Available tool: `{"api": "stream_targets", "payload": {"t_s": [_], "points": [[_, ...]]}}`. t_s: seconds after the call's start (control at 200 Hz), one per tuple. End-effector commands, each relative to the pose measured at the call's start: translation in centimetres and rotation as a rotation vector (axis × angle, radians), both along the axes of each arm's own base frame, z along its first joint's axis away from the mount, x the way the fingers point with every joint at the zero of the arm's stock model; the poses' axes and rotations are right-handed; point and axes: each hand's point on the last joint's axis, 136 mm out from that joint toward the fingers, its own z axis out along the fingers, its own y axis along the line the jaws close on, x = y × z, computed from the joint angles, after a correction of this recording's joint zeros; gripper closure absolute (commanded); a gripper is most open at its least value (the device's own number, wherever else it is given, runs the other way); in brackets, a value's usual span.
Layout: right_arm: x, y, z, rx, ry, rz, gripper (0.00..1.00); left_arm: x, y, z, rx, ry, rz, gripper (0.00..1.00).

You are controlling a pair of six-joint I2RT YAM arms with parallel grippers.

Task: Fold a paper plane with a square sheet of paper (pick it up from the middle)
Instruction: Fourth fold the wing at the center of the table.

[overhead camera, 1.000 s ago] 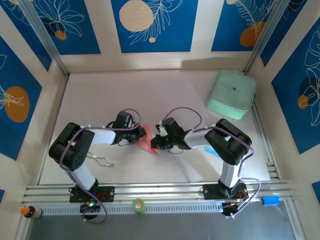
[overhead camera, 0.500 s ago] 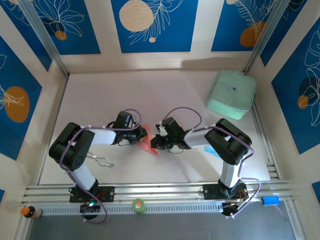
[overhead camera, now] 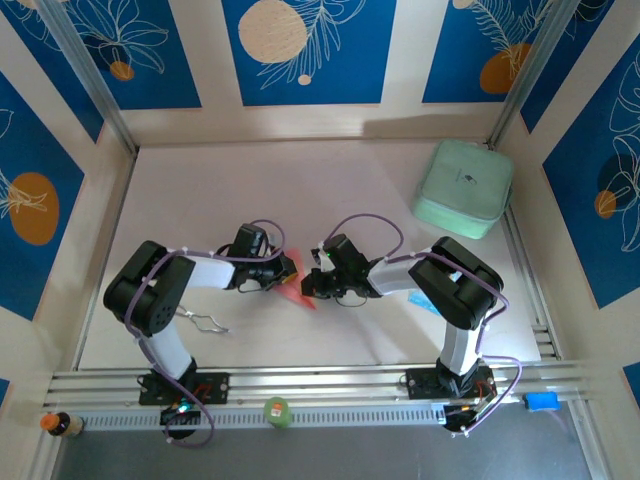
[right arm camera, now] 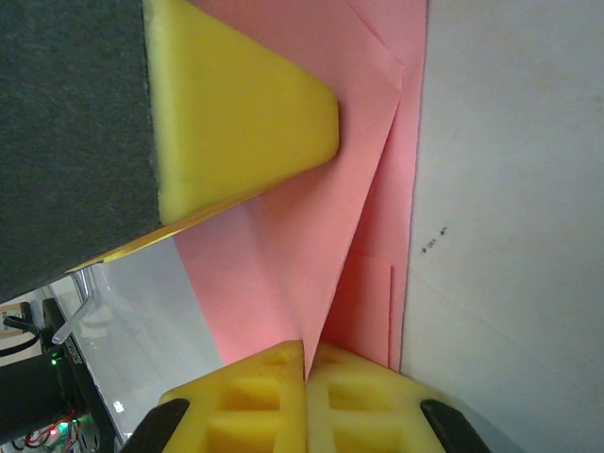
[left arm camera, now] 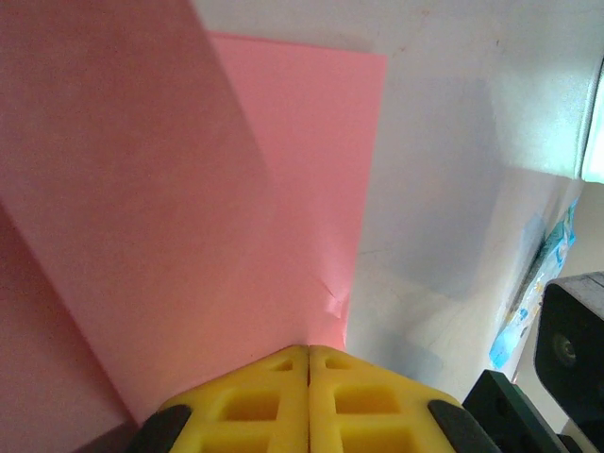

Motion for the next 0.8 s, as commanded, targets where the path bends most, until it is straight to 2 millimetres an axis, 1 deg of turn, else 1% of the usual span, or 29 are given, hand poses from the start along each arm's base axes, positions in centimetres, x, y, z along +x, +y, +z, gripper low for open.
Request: {"api": "stream_targets", "payload": {"t_s": [0.0, 0.135, 0.415, 0.62, 0.795], "points": [[-1.8, -1.5, -1.9, -0.081, 0.090, 0.020, 0.91, -1.6, 0.7, -2.3, 0.060, 0.061, -0.025, 0.91], [-2.4, -1.2, -1.1, -0.052, 0.104, 0.046, 0.87, -1.7, 0.7, -2.4, 0.063, 0.062, -0.026, 0.91], [-3.5, -2.2, -0.9, -0.065, 0.128, 0.049, 0.86, -1.8, 0.8, -2.5, 0.066, 0.060, -0.029, 0.92], [-4.6, -2.1, -0.8, -0.025, 0.160, 0.094, 0.89, -1.7, 0.8, -2.5, 0.066, 0.059, -0.028, 0.92], [-4.9, -2.3, -1.1, -0.027, 0.172, 0.103, 0.92, -1.8, 0.8, -2.5, 0.065, 0.060, -0.027, 0.92]]}}
